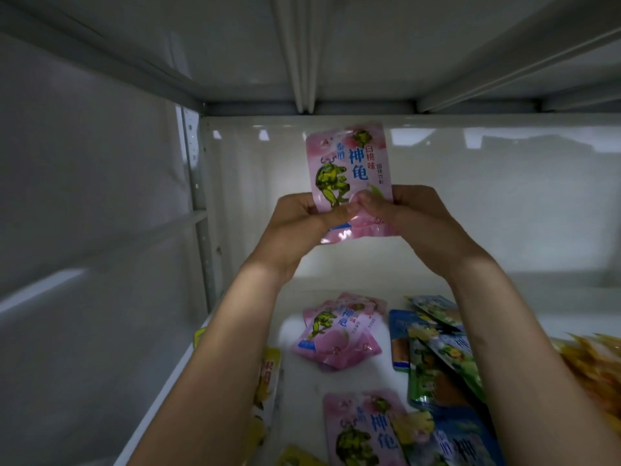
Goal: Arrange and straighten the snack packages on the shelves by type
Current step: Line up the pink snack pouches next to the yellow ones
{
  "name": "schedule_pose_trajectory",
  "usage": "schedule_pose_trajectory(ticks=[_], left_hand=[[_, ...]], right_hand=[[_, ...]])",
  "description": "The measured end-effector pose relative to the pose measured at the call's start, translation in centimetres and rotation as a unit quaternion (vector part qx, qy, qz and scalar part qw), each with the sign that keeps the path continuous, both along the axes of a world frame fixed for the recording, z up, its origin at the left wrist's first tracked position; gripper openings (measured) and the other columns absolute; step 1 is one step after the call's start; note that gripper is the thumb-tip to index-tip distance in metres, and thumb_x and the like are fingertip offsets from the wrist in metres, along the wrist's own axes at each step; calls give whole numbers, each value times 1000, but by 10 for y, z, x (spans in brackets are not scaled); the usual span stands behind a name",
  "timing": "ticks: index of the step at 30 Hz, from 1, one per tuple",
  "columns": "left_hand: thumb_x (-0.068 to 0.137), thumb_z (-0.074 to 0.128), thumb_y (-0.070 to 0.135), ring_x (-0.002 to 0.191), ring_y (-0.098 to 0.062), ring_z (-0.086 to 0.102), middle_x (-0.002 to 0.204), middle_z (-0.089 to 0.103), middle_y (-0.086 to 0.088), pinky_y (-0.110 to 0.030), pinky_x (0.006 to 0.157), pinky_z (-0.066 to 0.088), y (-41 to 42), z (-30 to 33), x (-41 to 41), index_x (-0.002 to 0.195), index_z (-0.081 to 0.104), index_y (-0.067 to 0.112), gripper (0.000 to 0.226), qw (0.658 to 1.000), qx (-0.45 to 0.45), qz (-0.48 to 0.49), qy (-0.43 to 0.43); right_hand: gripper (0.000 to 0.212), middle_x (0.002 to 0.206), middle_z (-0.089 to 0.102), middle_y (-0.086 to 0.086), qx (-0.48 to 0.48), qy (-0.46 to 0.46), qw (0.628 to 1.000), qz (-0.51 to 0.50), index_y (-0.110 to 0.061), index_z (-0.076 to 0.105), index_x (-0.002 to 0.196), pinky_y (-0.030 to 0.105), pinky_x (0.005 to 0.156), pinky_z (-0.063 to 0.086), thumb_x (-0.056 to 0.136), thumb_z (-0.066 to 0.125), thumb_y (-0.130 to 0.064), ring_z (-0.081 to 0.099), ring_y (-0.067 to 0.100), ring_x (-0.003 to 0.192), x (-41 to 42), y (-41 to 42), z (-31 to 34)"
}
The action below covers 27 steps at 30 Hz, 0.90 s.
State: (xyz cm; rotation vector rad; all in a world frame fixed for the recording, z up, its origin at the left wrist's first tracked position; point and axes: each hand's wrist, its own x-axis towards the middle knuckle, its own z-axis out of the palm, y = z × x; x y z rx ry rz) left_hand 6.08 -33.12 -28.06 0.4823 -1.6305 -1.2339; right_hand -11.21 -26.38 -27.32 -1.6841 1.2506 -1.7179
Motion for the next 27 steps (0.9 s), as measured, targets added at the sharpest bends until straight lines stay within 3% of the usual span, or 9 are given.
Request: schedule_pose_trajectory(ticks=[4, 6, 8, 10, 14, 18, 20, 23, 27], left_hand=[[88, 80, 9, 98, -18, 78, 105, 81, -5, -24, 80, 60, 7, -1, 11, 114, 78, 7, 26, 999, -1, 13, -29], [88, 81, 10, 104, -24, 77, 106, 81, -6, -34, 91, 61, 5, -11, 18, 114, 78, 9, 26, 997, 16, 17, -76], [88, 81, 9, 109, -30, 75, 108, 80, -10, -47, 103, 57, 5, -26, 25, 112, 78, 7, 25, 990, 49, 14, -133], [87, 81, 7, 105, -30, 76, 108, 79, -15, -49, 102, 57, 4, -42, 26, 108, 77, 3, 22, 979, 77, 20, -189], [83, 86, 10, 86, -24, 79, 97, 81, -10, -41, 87, 64, 3, -80, 22, 101, 77, 6, 20, 946, 89, 70, -304], [85, 84, 11, 61, -7, 70, 86, 76, -4, -18, 54, 55, 5, -107, 17, 87, 73, 10, 12, 918, 81, 102, -374], [83, 87, 21, 68, -12, 69, 89, 77, -5, -17, 54, 50, 6, -117, 13, 87, 73, 12, 17, 908, 54, 123, -397], [79, 90, 34, 76, -15, 67, 94, 74, -6, -20, 51, 45, 6, -126, 10, 94, 72, 11, 32, 891, 26, 162, -422], [76, 89, 50, 86, -21, 68, 107, 69, -9, -29, 59, 48, 7, -134, 12, 100, 66, 12, 51, 875, -14, 195, -443]], right_hand=[[19, 84, 74, -1, 40, -18, 998, -34, -8, 76, 113, 3, 51, 42, 101, 67, -20, 65, -10, 55, 10, 7, -9], [12, 79, 70, -6, 103, -3, 993, -50, -15, 75, 108, 3, 45, 38, 101, 68, -22, 60, -11, 47, 14, 8, -21], [7, 78, 73, -9, 153, 5, 987, -57, -20, 76, 98, 5, 48, 41, 98, 72, -26, 65, -6, 55, 16, 12, -39], [17, 81, 78, -1, 190, 15, 979, -72, -14, 78, 92, 13, 58, 50, 94, 78, -31, 74, 9, 69, 13, 12, -61], [35, 96, 80, 7, 270, 56, 953, -125, -7, 79, 98, 29, 74, 60, 87, 84, -40, 76, 19, 84, 12, 9, -105], [22, 97, 80, 0, 300, 130, 929, -171, -24, 79, 91, 36, 86, 62, 82, 87, -41, 75, 18, 87, 9, 5, -136], [25, 104, 80, -3, 283, 173, 923, -194, -30, 79, 102, 41, 90, 61, 82, 85, -44, 76, 20, 94, 10, 6, -144], [35, 96, 77, -2, 274, 241, 899, -242, -27, 76, 107, 38, 85, 60, 83, 81, -53, 73, 22, 90, 11, 6, -149], [51, 66, 48, 0, 282, 323, 857, -286, -23, 61, 88, 35, 67, 48, 78, 76, -71, 54, 24, 71, 6, 3, -154]])
